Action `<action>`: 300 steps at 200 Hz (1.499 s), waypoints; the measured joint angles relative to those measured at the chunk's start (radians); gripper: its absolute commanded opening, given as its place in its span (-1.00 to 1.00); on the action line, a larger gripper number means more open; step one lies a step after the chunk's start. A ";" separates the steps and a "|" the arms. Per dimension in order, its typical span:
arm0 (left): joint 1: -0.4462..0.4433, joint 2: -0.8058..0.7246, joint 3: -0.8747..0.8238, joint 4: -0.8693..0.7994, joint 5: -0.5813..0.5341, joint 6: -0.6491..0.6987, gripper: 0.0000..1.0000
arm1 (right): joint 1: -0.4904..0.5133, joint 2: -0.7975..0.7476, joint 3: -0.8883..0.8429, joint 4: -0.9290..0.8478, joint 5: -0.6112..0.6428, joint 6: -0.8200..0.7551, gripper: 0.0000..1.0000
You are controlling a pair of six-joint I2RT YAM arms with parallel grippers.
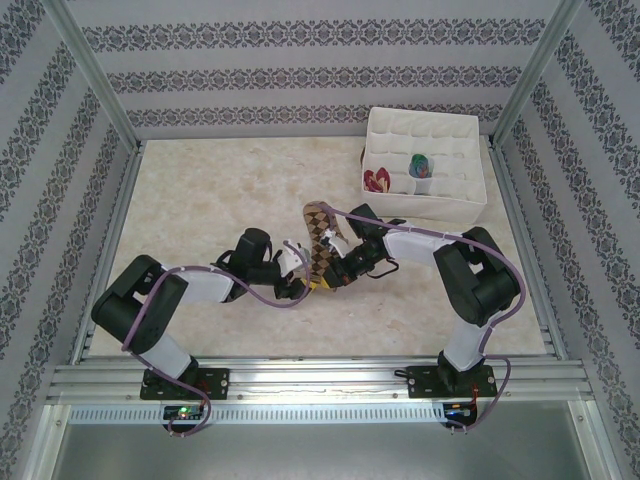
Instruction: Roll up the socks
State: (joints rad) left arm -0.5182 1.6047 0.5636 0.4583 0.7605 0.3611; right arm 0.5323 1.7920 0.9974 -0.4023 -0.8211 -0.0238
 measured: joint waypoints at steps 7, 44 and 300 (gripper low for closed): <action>0.000 0.005 0.002 -0.001 0.005 0.000 -0.54 | 0.000 0.000 0.000 -0.001 0.000 0.001 -0.84; -0.006 0.031 0.052 -0.040 0.027 -0.032 -1.00 | 0.000 0.000 -0.002 -0.001 0.000 0.024 -0.73; -0.003 -0.018 0.056 -0.127 -0.105 -0.133 -0.04 | 0.055 0.017 0.035 0.002 0.439 0.212 -0.21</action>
State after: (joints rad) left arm -0.5217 1.5867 0.6193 0.3309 0.6556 0.2279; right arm 0.5869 1.8088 1.0321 -0.4007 -0.3817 0.1886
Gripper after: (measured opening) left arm 0.467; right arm 0.395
